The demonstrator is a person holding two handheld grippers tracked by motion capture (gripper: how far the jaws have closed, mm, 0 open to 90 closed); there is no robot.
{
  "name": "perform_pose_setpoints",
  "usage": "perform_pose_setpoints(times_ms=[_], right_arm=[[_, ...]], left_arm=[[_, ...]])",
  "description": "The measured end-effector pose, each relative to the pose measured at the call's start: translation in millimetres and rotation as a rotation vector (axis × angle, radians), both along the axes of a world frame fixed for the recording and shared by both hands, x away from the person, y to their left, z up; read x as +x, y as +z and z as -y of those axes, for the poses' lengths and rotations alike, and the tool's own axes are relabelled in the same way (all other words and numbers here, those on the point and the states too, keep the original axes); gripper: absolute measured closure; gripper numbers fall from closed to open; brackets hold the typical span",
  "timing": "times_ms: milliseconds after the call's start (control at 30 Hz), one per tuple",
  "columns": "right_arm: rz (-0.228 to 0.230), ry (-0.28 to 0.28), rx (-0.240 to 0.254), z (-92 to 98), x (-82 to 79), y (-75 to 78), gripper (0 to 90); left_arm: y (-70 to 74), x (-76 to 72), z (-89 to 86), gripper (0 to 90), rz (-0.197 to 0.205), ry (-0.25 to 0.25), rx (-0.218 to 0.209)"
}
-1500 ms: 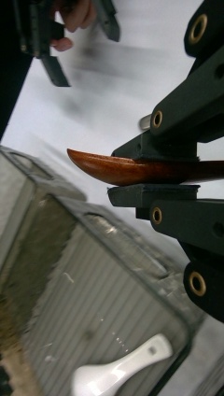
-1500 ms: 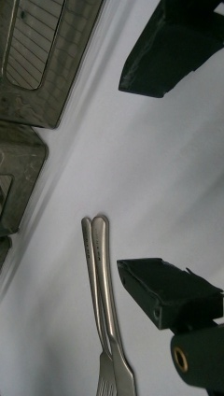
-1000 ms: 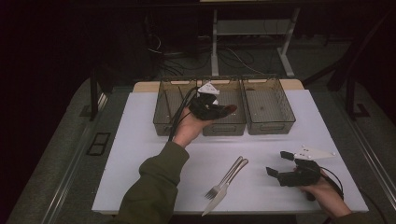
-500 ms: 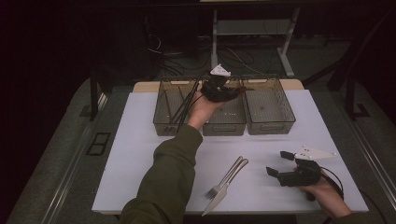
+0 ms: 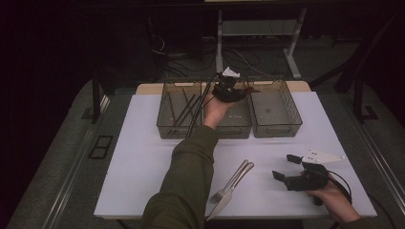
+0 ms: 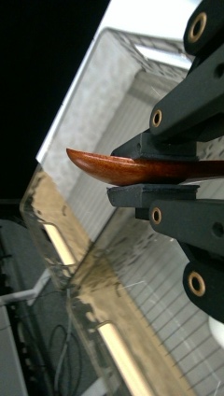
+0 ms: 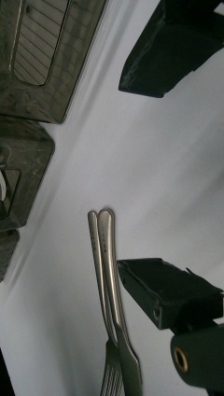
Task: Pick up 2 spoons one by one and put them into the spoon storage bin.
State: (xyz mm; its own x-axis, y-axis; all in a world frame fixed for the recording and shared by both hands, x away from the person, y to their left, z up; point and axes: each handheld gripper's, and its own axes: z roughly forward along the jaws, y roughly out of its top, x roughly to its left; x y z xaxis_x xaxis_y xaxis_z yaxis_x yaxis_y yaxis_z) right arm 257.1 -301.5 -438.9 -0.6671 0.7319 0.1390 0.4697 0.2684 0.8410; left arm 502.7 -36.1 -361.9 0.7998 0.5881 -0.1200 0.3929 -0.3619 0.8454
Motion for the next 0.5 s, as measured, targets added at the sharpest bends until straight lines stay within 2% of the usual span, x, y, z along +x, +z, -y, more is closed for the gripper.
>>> perform_pose_setpoints(times_ms=[133, 200, 333, 400, 500], right_arm=[[-0.005, 0.001, 0.004, 0.5, -0.5, 0.2, 11.6], [-0.005, 0.004, 0.004, 0.9, -0.5, 0.1, 11.6], [-0.004, 0.005, 0.004, 1.1, -0.4, 0.1, 11.6], [-0.001, 0.008, 0.002, 1.2, -0.4, 0.2, 11.6], [-0.005, 0.006, 0.003, 0.8, -0.6, 0.2, 11.6]], left_arm=[[-9.0, 3.9, 3.1, 79.7, -0.019, 0.024, 0.035], [-11.8, 4.5, 4.0, 79.7, -0.034, 0.050, 0.075], [-17.4, 7.3, 4.2, 78.6, -0.062, 0.088, 0.118], [-18.5, 8.0, 4.0, 69.5, -0.065, 0.106, 0.130], [-18.1, 7.6, 3.0, 63.8, -0.064, 0.118, 0.130]])
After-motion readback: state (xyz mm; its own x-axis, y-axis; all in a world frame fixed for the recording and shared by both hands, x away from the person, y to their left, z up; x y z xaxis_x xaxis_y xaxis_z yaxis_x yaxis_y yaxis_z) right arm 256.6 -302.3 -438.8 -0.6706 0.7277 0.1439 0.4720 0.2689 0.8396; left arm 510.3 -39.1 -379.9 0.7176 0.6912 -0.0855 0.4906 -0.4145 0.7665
